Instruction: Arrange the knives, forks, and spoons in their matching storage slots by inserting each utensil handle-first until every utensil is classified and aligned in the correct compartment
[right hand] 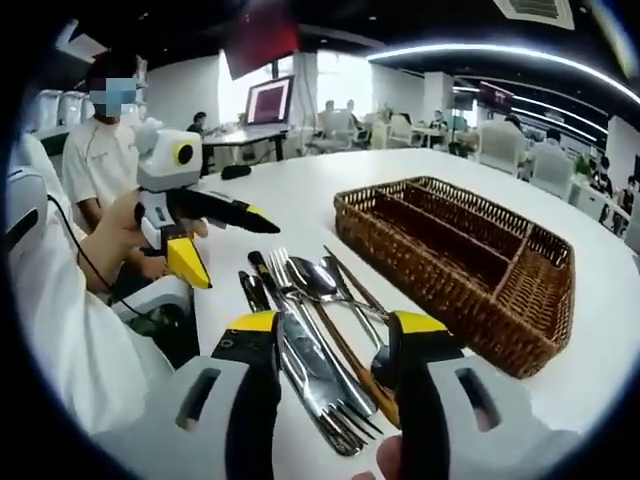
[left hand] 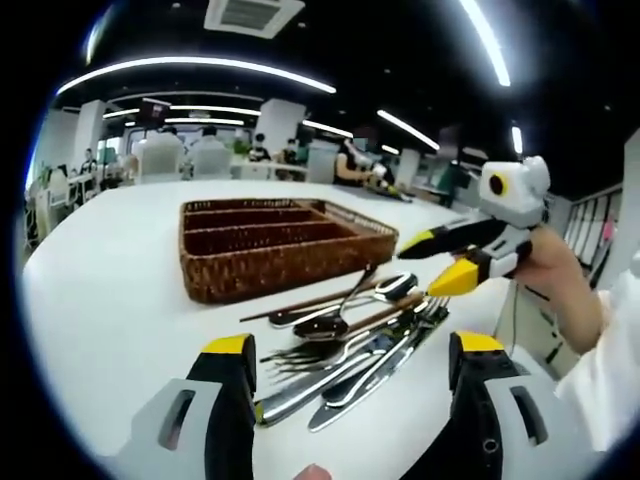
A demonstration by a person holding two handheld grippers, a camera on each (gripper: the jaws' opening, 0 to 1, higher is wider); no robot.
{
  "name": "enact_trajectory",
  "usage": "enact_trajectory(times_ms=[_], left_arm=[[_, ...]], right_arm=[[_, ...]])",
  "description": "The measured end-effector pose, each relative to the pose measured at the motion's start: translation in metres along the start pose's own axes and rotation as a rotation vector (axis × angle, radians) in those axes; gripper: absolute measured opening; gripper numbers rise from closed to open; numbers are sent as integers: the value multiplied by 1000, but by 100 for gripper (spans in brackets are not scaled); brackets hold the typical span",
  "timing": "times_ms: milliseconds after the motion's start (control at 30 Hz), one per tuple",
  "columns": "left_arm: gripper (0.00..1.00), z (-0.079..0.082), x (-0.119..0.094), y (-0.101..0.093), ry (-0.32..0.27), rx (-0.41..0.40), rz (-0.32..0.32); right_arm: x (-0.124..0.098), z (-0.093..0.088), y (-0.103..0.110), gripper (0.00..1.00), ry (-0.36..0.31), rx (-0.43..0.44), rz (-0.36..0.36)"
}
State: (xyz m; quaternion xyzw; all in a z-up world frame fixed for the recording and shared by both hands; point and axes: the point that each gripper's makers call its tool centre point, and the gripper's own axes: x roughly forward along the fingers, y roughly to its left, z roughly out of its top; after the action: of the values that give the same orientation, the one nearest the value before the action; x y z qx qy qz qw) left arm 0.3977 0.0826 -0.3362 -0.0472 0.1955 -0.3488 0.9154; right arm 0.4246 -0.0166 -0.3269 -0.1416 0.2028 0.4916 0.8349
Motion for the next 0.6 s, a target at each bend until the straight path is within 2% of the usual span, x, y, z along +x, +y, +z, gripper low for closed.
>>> enact_trajectory(times_ms=[167,433,600], left_arm=[[79,0,0,3,0,-3,3],[78,-1,1,9,1,-10,4],[78,-1,1,10,2,-13,3]], right_arm=[[5,1,-4,39,7,-12,17],[22,2,-3,33,61,-123,90],[32,-4,-2,31,109,-158,136]])
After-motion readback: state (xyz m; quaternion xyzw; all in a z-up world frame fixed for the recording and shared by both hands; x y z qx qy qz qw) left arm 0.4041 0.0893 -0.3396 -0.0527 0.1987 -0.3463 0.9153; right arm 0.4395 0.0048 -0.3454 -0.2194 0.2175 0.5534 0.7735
